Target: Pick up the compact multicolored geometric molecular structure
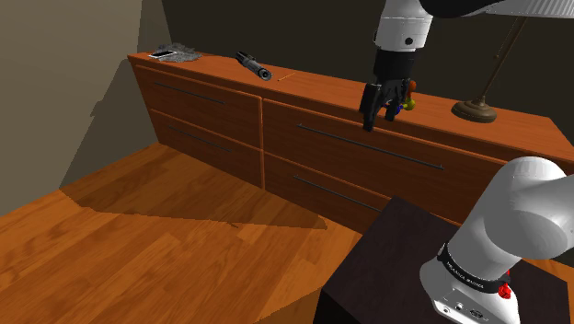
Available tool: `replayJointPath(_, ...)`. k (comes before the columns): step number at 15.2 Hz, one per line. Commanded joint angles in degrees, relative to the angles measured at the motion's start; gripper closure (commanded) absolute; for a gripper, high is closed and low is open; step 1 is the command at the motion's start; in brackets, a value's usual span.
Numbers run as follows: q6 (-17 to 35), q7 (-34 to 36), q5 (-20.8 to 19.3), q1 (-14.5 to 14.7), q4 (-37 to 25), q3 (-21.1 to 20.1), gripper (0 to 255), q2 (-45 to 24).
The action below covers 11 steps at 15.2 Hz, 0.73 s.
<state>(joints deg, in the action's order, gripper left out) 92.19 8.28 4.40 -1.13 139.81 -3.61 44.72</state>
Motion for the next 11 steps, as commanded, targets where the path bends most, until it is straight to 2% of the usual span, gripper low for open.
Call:
replayJointPath(1,0.0,0.0,0.0,0.0,0.0,0.0,0,0.0)
replayJointPath(11,4.5,-12.3,-6.6,-5.2,-5.1,12.4,0,-7.1)
